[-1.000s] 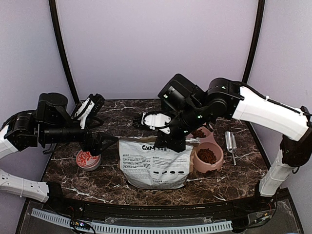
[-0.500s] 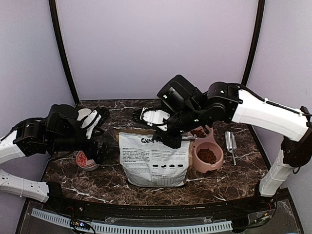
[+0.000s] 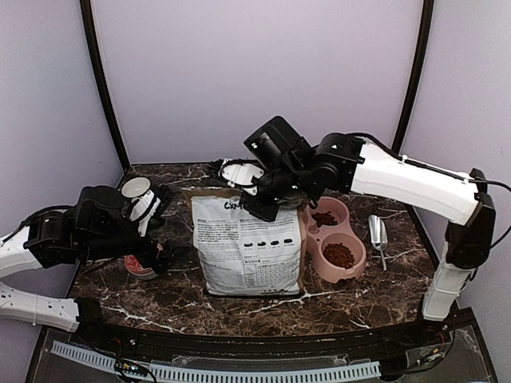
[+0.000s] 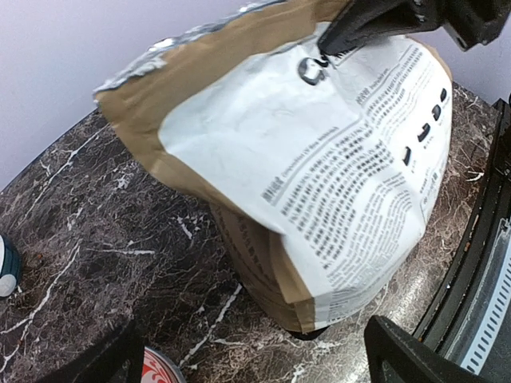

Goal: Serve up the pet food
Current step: Move the pet food bag to the corner of the board.

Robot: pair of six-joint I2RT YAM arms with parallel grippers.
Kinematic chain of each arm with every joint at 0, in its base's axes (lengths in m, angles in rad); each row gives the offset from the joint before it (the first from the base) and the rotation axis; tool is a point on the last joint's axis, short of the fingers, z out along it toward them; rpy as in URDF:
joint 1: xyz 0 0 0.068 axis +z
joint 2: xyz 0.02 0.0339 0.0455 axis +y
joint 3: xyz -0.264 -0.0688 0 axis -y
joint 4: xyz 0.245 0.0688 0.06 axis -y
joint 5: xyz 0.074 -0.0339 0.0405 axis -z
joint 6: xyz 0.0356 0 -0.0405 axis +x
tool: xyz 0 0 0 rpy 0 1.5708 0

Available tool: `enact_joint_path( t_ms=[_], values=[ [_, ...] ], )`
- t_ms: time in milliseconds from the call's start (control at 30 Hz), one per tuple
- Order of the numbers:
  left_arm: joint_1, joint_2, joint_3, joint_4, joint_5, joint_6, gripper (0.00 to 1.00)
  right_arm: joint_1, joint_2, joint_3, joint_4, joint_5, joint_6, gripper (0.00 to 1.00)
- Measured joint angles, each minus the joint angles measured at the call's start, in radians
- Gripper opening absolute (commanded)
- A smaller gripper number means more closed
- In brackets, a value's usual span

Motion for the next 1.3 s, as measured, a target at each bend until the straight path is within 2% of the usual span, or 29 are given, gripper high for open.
enact_joint_path(
  t_ms=[267,633,1300],
  values=[
    [0.0,-0.02,-0.005,0.012,-0.013,-0.001,0.99,-0.042,0.142,0.143,0.082,0.018,-0.062,0.0],
    [0.0,0.028,-0.002,0.021,-0.012,0.003,0.99,-0.089,0.294,0.352,0.099,0.007,-0.192,0.0],
    [0.0,0.07,0.017,0.045,0.008,-0.008,0.98,-0.303,0.324,0.42,0.101,-0.012,-0.359,0.0]
  ],
)
